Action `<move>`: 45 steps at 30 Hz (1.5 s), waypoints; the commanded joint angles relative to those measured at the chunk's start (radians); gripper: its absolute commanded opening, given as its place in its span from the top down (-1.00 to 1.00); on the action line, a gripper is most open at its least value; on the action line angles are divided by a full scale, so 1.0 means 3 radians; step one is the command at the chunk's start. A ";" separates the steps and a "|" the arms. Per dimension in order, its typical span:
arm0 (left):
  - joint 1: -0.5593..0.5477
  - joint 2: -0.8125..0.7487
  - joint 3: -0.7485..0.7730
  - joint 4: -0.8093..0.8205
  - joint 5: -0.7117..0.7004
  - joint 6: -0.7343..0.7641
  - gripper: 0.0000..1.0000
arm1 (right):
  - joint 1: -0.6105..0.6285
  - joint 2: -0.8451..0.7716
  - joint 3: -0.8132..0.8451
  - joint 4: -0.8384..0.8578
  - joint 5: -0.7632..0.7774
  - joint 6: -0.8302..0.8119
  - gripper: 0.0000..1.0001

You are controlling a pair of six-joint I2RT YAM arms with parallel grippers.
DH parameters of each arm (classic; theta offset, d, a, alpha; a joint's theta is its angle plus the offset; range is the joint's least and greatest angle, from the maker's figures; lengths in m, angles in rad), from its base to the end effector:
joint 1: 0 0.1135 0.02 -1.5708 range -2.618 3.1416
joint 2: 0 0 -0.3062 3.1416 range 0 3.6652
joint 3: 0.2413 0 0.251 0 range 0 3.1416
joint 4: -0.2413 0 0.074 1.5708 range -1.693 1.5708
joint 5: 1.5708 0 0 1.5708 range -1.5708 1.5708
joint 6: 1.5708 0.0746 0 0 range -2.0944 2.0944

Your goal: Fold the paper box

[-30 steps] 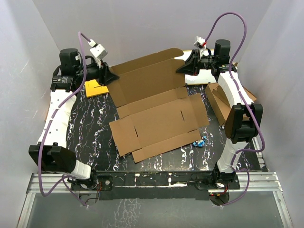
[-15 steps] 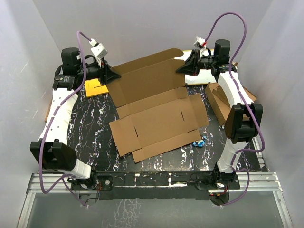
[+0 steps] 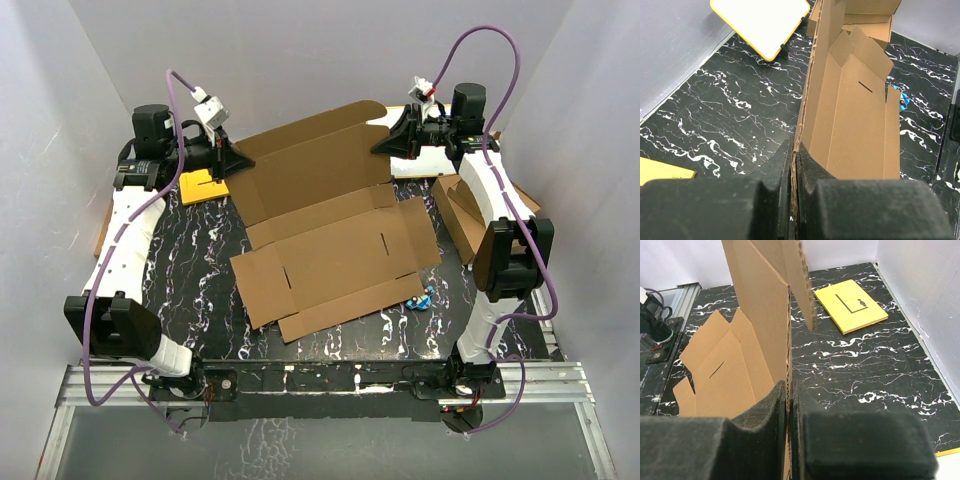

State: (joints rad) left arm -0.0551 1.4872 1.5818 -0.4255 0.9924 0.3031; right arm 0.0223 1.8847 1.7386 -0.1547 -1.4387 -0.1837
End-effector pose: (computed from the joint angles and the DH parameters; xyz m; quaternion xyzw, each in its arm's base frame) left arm 0.3360 -0.0811 0.4641 0.3997 0.6550 -0.3213 0.5549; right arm 0.4427 0.0838 0.4038 -0.4510 0.5622 0.4928 0.4875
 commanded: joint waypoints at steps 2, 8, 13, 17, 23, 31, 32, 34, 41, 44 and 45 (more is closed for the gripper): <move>0.0012 -0.0143 -0.0110 0.0132 0.0036 0.0002 1.00 | -0.0002 -0.0158 0.0097 0.0158 -0.0037 0.0015 0.60; 0.0090 -0.0377 -0.0430 0.0495 -0.0024 -0.0160 1.00 | -0.0063 -0.0387 -0.0246 0.0135 0.0210 -0.0002 -0.26; 0.0111 -0.0571 -0.0558 0.0632 -0.0056 -0.0192 1.00 | -0.0179 -0.0664 -0.0528 -0.0767 0.0981 -0.0923 -0.87; 0.0116 -0.0652 -0.0624 0.0699 -0.0051 -0.0198 1.00 | -0.0305 -0.0729 -0.0928 -0.1018 0.1375 -0.1116 -0.95; 0.0115 -0.0754 -0.0703 0.0845 0.0030 -0.0313 1.00 | -0.0545 -0.0594 -0.1356 -0.1012 0.1344 -0.1098 -0.95; 0.0119 -0.0855 -0.0717 0.0846 0.0057 -0.0324 1.00 | -0.0546 -0.0126 -0.1114 -0.1144 0.1330 -0.1160 -0.88; 0.0118 -0.0860 -0.0714 0.0848 0.0061 -0.0332 1.00 | -0.0545 -0.0087 -0.1077 -0.1183 0.1254 -0.1168 -0.83; 0.0119 -0.0870 -0.0712 0.0885 0.0074 -0.0358 1.00 | -0.0541 -0.0039 -0.1033 -0.1217 0.1162 -0.1182 -0.74; 0.0116 -0.0861 -0.0648 0.0970 0.0106 -0.0453 1.00 | -0.0530 0.0057 -0.0908 -0.1330 0.0997 -0.1237 0.10; 0.0117 -0.0854 -0.0602 0.1015 0.0081 -0.0492 1.00 | -0.0533 0.0033 -0.0849 -0.1337 0.0966 -0.1249 0.62; 0.0122 -0.0850 -0.0580 0.1034 0.0064 -0.0506 1.00 | -0.0534 0.0017 -0.0827 -0.1333 0.0954 -0.1245 0.75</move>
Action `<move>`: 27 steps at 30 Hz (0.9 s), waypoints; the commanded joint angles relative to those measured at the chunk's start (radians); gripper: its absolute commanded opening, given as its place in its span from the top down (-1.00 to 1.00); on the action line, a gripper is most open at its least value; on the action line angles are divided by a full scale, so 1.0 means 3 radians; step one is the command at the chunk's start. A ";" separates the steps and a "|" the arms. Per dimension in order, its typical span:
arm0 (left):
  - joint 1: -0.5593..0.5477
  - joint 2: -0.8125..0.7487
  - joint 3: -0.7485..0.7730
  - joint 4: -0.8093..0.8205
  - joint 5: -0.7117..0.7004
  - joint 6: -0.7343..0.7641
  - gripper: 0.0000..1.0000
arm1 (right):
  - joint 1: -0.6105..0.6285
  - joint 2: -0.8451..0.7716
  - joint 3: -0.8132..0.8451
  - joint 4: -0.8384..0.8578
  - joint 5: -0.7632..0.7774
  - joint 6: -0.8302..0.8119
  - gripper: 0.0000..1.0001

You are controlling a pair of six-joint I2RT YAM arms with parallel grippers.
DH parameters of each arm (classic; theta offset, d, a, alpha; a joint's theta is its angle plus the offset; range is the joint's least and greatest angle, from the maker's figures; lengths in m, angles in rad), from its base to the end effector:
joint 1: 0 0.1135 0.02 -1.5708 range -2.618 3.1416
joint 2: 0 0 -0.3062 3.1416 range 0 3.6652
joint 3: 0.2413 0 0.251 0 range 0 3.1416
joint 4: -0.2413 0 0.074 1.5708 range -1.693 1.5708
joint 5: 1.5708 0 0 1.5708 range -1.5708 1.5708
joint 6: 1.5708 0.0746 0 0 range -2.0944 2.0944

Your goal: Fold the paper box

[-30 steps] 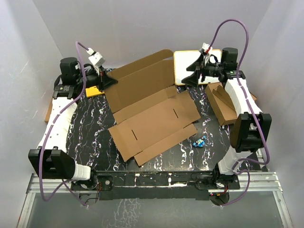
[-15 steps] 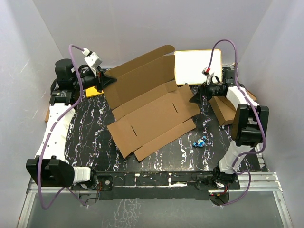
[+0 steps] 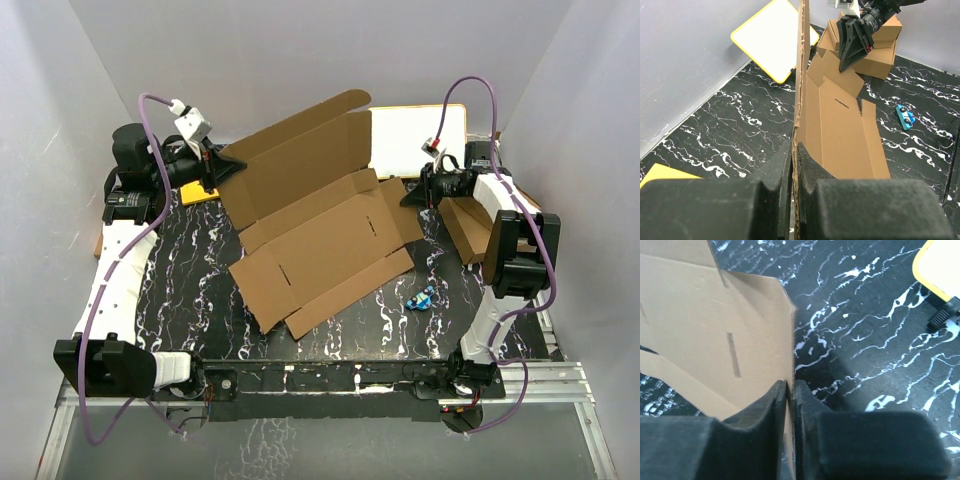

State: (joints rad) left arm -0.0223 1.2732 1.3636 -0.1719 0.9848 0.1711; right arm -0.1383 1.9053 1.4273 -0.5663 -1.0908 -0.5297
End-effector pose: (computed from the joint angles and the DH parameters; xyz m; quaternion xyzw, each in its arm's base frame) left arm 0.2809 -0.0684 0.4786 0.3815 0.6140 -0.3023 0.6214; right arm 0.4241 0.0078 0.2501 -0.2929 0.7835 0.4003 0.3744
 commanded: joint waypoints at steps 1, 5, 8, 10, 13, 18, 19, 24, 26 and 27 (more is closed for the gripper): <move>0.0008 -0.0130 0.0179 0.0198 0.0068 -0.0062 1.00 | 0.0005 -0.0071 0.0239 0.0057 -0.0213 -0.0073 0.82; 0.0011 -0.0068 0.0391 0.0281 0.0008 -0.0062 1.00 | 0.0004 -0.0227 0.0250 0.0513 -0.0214 0.0292 0.84; 0.0007 0.0015 0.0543 0.0458 0.0027 -0.0164 1.00 | 0.0005 -0.0332 0.0186 0.1033 -0.0199 0.0711 0.84; 0.0009 0.0061 0.0608 0.0552 0.0073 -0.0233 1.00 | 0.0006 -0.0394 0.0078 0.1402 -0.0206 0.1034 0.84; 0.0012 0.0088 0.0624 0.0668 0.0181 -0.0335 1.00 | 0.0012 -0.0491 -0.0206 0.2186 -0.0198 0.1602 0.84; 0.0010 -0.0046 0.0371 0.0625 0.0178 -0.0326 1.00 | 0.0030 -0.0511 -0.0649 0.3202 -0.0087 0.2201 0.84; 0.0013 -0.0063 0.0311 0.0585 0.0177 -0.0298 1.00 | 0.0036 -0.0512 -0.0740 0.3408 -0.0063 0.2251 0.84; 0.0011 -0.0217 -0.0088 0.0680 0.0302 -0.0406 1.00 | 0.0070 -0.0492 -0.1206 0.4084 0.0086 0.2495 0.84; 0.0006 -0.0270 -0.0213 0.0779 0.0339 -0.0493 1.00 | 0.0079 -0.0501 -0.1340 0.4206 0.0116 0.2487 0.84; 0.0007 -0.0282 -0.0259 0.0838 0.0360 -0.0557 1.00 | 0.0081 -0.0510 -0.1405 0.4251 0.0122 0.2483 0.84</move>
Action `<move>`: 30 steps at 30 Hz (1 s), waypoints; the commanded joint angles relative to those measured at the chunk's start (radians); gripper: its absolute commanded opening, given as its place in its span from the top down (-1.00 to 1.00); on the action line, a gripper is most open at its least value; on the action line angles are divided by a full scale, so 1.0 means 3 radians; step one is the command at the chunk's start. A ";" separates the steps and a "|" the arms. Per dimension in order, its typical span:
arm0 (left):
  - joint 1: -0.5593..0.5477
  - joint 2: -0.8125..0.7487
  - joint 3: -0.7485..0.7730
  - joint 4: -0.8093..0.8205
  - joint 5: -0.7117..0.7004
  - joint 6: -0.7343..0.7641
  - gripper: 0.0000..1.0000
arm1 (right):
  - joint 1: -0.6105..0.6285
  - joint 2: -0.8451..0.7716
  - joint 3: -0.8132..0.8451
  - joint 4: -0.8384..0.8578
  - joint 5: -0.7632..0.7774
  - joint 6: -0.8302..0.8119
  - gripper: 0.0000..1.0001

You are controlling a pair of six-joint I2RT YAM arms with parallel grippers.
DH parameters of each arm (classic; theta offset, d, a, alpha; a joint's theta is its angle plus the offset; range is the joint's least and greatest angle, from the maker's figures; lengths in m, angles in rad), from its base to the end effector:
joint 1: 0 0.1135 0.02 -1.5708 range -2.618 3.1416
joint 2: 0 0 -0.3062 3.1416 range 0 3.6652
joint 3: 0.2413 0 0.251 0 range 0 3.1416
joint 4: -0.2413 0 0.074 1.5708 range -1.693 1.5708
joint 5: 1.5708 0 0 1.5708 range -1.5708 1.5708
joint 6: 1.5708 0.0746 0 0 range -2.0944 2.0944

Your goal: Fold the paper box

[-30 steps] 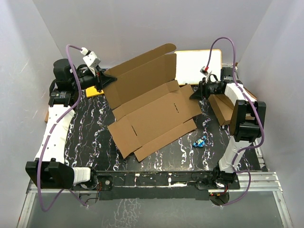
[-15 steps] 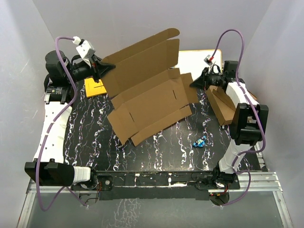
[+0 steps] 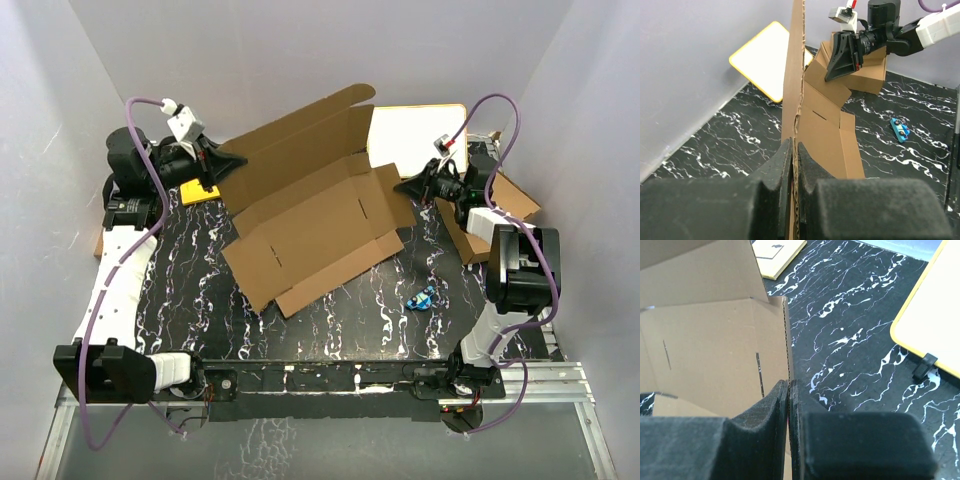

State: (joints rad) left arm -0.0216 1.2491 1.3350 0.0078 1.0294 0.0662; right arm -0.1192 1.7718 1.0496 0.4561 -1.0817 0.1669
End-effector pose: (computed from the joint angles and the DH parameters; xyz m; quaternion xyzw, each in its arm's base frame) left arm 0.2714 -0.0698 0.4952 0.3894 0.5695 -0.3170 0.6509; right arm 0.4138 0.0168 0.2688 -0.2122 0.7188 0.4214 0.5105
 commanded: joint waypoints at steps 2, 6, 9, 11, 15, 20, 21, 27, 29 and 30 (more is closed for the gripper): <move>0.0005 -0.0215 -0.0214 0.0280 0.0236 -0.0262 1.00 | 0.0016 -0.0066 -0.0235 0.0946 0.0075 0.0171 0.84; 0.0002 -0.0236 -0.0309 0.0403 0.0276 -0.0411 1.00 | 0.0014 -0.0188 -0.0385 0.1149 0.0034 0.0223 0.84; 0.0007 -0.0235 -0.0296 0.0297 0.0188 -0.0332 1.00 | 0.0005 -0.0213 -0.0398 0.1171 -0.0030 0.0216 0.84; 0.0010 -0.0212 -0.0232 0.0163 0.0091 -0.0248 1.00 | -0.0021 -0.0234 -0.0340 0.0981 -0.0092 0.0141 0.84; 0.0025 -0.0169 -0.0107 0.0190 0.0027 -0.0249 1.00 | -0.0067 -0.0314 -0.0075 -0.0031 -0.0129 -0.0549 0.83; 0.0026 -0.0071 0.0030 0.0396 0.0200 -0.0415 1.00 | -0.0068 -0.0376 0.0180 -0.1012 -0.0162 -0.1305 0.59; 0.0025 -0.0064 0.0038 0.0433 0.0237 -0.0457 1.00 | -0.0065 -0.0361 0.0255 -0.1189 -0.0163 -0.1400 0.55; 0.0028 -0.0110 0.0050 0.0414 0.0304 -0.0465 1.00 | -0.0068 -0.0123 0.0874 -0.2207 -0.0179 -0.1869 0.45; 0.0026 -0.0120 0.0093 0.0305 0.0281 -0.0365 1.00 | -0.0063 0.0007 0.1089 -0.2525 -0.0277 -0.2028 0.45; 0.0023 -0.0119 0.0119 0.0253 0.0257 -0.0323 1.00 | -0.0067 0.0061 0.1192 -0.2713 -0.0337 -0.2163 0.45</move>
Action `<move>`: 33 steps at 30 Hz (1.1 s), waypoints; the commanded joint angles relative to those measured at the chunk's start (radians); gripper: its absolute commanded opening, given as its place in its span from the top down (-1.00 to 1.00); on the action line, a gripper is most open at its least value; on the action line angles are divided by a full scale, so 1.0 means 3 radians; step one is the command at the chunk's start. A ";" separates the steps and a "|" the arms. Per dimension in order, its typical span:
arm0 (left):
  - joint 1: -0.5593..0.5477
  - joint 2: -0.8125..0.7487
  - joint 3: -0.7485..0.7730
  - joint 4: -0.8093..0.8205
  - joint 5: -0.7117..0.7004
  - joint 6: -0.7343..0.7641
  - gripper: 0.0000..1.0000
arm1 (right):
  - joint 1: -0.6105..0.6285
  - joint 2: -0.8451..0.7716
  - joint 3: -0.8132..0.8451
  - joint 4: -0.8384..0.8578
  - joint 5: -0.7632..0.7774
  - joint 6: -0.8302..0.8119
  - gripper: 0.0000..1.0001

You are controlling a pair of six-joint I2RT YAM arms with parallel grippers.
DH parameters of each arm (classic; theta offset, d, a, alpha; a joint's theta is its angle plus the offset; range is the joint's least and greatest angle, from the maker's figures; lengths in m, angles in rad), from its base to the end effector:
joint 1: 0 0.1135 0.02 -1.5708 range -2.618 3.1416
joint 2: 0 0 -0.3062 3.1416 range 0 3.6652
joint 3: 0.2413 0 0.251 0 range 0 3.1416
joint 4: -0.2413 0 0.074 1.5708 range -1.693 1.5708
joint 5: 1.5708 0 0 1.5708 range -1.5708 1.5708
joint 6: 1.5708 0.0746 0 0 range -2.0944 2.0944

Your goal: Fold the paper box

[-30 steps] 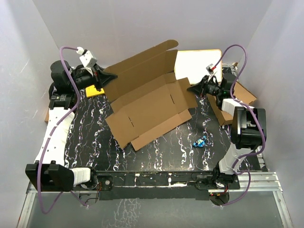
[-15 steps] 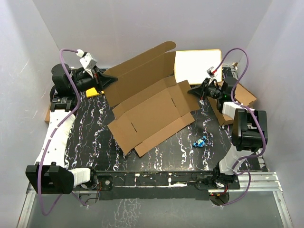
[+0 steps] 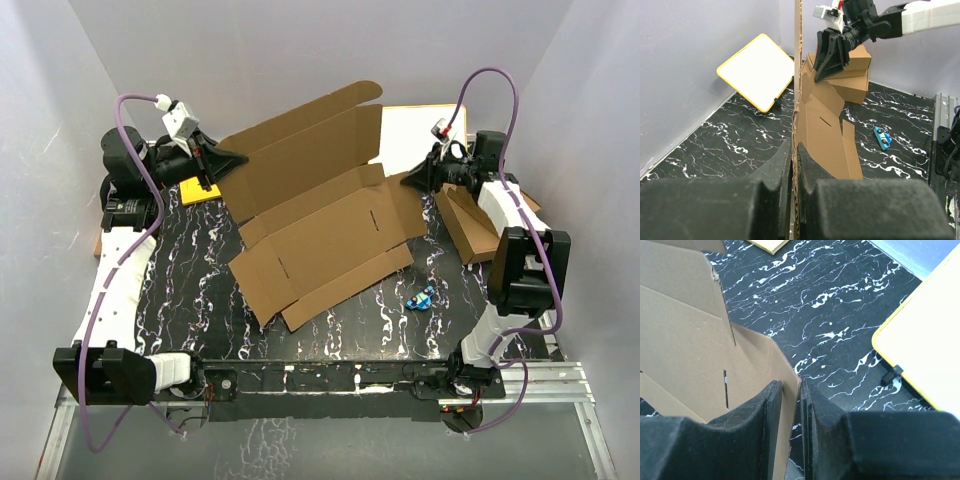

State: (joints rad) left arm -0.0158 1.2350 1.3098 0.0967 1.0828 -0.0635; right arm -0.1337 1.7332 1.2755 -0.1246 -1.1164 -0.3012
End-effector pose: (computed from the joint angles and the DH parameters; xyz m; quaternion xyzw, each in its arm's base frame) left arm 0.2640 -0.0701 0.4992 0.3810 0.5611 -0.3576 0.6420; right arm 0.4091 0.0126 0.3031 -0.3128 0.7231 0.3685 0.4935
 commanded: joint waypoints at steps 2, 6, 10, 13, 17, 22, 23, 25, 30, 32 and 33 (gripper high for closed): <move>0.0006 -0.0048 0.0275 -0.0120 0.0051 0.0186 1.00 | -0.0011 0.0270 0.0638 -0.1138 -0.0321 -0.0791 0.47; 0.0007 0.0056 0.0464 -0.0179 -0.0005 0.0272 1.00 | 0.0016 0.0325 0.0877 -0.1388 -0.0352 -0.0939 0.83; 0.0014 0.0199 0.0665 -0.0155 -0.0039 0.0298 1.00 | 0.0042 0.0316 0.0981 -0.1136 -0.0300 -0.0740 0.84; 0.0026 0.0296 0.0807 -0.0182 -0.0093 0.0372 1.00 | 0.0047 0.0260 0.0970 -0.0539 -0.0283 -0.0299 0.84; 0.0046 0.0426 0.1092 -0.0137 -0.0091 0.0391 1.00 | 0.0058 0.0135 0.0779 0.0647 -0.0163 0.0555 0.84; 0.0052 0.0637 0.1219 0.0205 0.0041 0.0128 1.00 | 0.0105 0.0199 0.0730 0.1390 0.0119 0.1039 0.84; 0.0049 0.0632 0.1174 0.0280 0.0087 0.0071 1.00 | 0.0115 0.0218 0.0711 0.1478 0.0167 0.1075 0.84; 0.0049 0.0583 0.1000 0.0470 0.0161 -0.0035 1.00 | 0.0127 0.0239 0.0628 0.1568 0.0244 0.1102 0.84; 0.0048 0.0367 0.0507 0.0645 0.0239 -0.0048 1.00 | 0.0158 0.0203 0.0268 0.1857 0.0315 0.1160 0.84; 0.0048 0.0308 0.0412 0.0626 0.0245 -0.0018 1.00 | 0.0181 0.0184 0.0139 0.1912 0.0328 0.1142 0.84; 0.0051 0.0287 0.0386 0.0612 0.0240 0.0001 1.00 | 0.0183 0.0176 0.0084 0.1938 0.0331 0.1142 0.84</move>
State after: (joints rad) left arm -0.0074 1.3918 1.4620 0.2375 1.1118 -0.0566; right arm -0.0887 1.8332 1.3487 0.3069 -1.0389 0.0257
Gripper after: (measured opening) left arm 0.014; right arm 0.088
